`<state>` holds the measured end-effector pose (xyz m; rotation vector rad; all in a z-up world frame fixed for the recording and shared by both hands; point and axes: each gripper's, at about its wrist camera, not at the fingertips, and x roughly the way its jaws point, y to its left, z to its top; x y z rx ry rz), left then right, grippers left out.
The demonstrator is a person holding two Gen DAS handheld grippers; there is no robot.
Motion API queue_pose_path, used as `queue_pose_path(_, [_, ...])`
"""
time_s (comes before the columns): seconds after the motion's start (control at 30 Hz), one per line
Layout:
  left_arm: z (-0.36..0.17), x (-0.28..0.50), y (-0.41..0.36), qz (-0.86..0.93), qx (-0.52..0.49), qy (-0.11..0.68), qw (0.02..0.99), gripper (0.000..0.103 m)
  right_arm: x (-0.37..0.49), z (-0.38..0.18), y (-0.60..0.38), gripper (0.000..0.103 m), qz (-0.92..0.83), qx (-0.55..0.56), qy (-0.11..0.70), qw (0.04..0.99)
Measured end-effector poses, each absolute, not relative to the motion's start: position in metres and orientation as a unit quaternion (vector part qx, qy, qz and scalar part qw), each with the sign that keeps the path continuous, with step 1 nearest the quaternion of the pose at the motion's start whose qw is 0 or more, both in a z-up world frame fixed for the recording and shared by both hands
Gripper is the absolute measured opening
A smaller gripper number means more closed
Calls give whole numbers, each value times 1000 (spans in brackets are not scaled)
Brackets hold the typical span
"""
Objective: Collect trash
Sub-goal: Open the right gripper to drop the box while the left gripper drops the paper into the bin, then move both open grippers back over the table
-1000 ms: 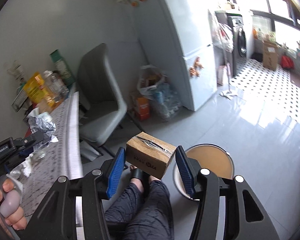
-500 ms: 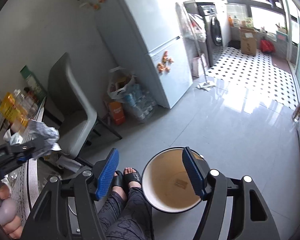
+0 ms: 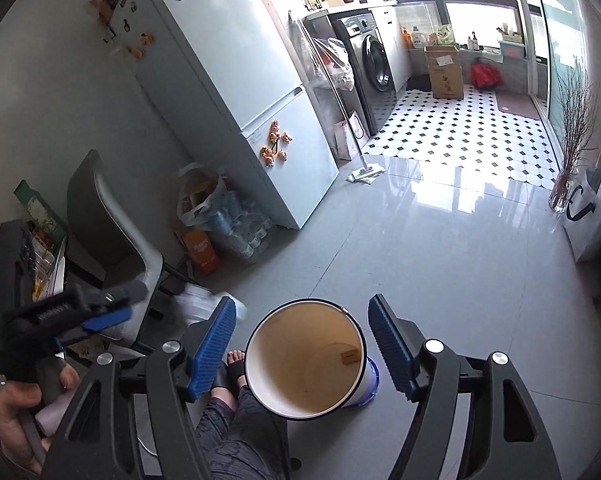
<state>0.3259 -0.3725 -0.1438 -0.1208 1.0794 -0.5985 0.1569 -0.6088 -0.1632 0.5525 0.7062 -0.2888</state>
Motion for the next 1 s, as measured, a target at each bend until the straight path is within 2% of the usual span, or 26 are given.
queue_pose_path(0.23, [-106, 307, -299, -233, -73, 459, 855, 96, 167, -146, -565, 74, -95, 242, 330, 907])
queue_pose_path(0.4, [-80, 287, -234, -191, -89, 426, 880, 97, 177, -128, -520, 83, -54, 233, 322, 916])
queue_pose_path(0.53, [-62, 267, -180, -158, -97, 399, 898, 97, 179, -108, -484, 95, -44, 217, 304, 926])
queue_pose_path(1.0, [-30, 201, -31, -41, -137, 329, 934, 97, 175, -62, -348, 96, 10, 154, 300, 941])
